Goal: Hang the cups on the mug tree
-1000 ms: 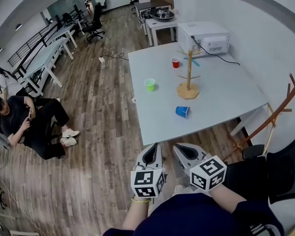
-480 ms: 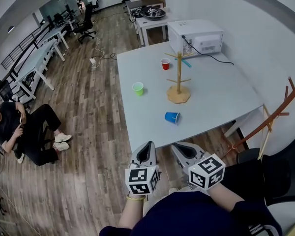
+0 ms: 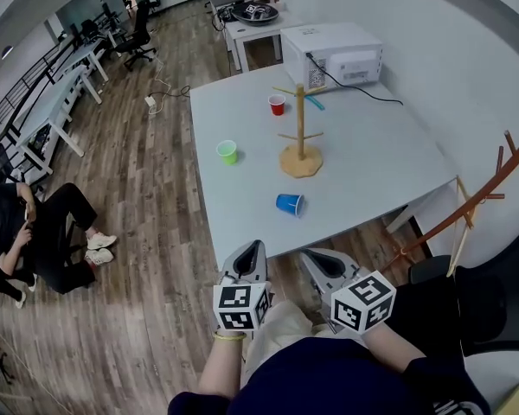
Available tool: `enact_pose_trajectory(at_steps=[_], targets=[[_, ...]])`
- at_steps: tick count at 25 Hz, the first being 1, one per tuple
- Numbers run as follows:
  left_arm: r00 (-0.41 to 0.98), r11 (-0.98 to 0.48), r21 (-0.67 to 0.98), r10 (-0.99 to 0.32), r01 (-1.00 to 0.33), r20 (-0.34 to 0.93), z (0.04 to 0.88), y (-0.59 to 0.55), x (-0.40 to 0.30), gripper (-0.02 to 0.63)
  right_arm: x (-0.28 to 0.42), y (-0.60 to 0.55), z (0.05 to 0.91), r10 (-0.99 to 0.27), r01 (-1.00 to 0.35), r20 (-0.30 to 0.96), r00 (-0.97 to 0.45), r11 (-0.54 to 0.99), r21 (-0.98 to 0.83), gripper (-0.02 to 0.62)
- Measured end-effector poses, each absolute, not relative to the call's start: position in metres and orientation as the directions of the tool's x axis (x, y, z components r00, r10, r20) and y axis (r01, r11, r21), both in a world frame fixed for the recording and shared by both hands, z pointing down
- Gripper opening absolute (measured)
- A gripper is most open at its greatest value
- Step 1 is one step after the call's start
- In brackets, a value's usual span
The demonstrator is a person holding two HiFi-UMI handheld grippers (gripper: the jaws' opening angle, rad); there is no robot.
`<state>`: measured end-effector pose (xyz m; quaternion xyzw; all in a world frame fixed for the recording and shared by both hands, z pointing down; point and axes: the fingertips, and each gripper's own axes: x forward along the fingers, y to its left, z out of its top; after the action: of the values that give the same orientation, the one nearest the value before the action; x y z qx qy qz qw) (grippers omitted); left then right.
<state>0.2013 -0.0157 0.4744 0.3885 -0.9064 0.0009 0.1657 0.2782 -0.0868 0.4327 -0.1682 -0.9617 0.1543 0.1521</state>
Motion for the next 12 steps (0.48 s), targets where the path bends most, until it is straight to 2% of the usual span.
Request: enact_pose_trajectory(at_steps=[12], targets=[[-0.521, 0.591, 0.108, -0.771, -0.799, 0.365, 0.513, -0.058, 0.159, 0.018, 0.256, -0.125, 0.440, 0.308, 0.197, 0.252, -0.917, 0.901, -0.386, 0.029]])
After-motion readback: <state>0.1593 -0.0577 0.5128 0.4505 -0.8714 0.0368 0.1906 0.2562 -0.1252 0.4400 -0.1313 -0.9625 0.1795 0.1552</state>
